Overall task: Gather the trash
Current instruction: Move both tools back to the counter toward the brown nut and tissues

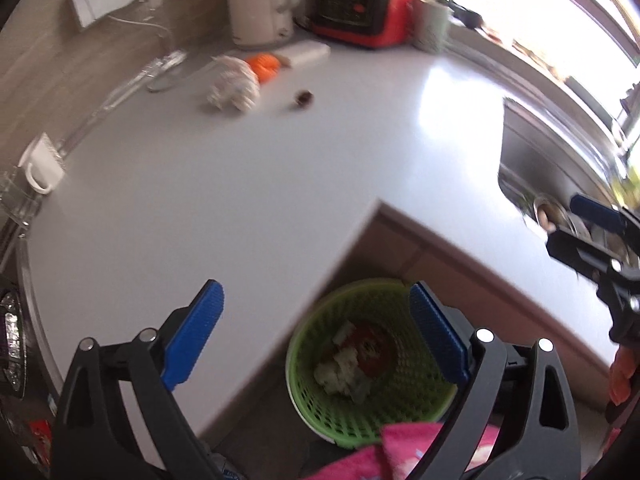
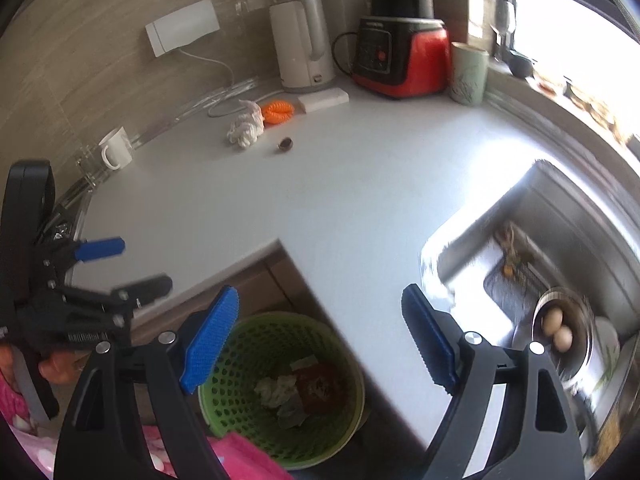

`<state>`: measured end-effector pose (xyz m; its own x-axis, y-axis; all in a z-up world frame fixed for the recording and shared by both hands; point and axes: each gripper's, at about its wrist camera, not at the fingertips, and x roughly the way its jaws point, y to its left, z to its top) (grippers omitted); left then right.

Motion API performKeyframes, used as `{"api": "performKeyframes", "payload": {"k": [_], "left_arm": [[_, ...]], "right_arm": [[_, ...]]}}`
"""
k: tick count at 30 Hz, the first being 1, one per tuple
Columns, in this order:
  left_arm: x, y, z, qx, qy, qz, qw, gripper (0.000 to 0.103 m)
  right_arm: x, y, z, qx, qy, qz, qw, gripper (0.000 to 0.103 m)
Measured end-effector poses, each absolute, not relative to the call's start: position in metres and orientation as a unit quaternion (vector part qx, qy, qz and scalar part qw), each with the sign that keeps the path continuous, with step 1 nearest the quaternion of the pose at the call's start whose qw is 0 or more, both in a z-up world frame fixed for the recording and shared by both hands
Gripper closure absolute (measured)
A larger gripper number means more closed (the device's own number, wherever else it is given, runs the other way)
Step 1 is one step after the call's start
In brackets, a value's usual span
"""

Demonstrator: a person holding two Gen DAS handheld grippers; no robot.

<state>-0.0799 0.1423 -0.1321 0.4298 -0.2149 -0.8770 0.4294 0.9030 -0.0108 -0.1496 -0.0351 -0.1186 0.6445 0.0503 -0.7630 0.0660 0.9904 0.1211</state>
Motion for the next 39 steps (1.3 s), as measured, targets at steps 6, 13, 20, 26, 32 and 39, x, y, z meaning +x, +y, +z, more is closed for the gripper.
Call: {"api": "performKeyframes", "payload": {"k": [6,13,20,26,32,39], "left_arm": [[-0.032,0.143,-0.120,0.084,0.488,-0.147,0.856,0.013],[0.030,0.141,-0.120,0.042,0.488,-0.099,0.866,0.013],[0.092,0.137,-0.137,0.013,0.496,-0.061,0.866,0.013],[0.120,0.144,-0.152,-0.003,0.503,-0.033,0.864,0.013],[0.135,0.149,-0.169,0.001,0.510,-0.003,0.860,0.013],[0.141,0.154,-0.175,-0.006,0.513,0.008,0.858,0.013]], "right_arm": [[-0.096,-0.042,-0.112,0.040,0.417,0.035,0.907,0.019],[-0.021,-0.042,-0.119,0.000,0.424,0.093,0.901,0.019],[0.052,-0.039,-0.139,-0.028,0.436,0.146,0.888,0.019],[0.113,-0.030,-0.170,-0.053,0.450,0.182,0.872,0.019],[0.148,-0.010,-0.195,-0.072,0.456,0.211,0.862,0.020],[0.158,0.004,-0.209,-0.105,0.455,0.216,0.858,0.031]]}}
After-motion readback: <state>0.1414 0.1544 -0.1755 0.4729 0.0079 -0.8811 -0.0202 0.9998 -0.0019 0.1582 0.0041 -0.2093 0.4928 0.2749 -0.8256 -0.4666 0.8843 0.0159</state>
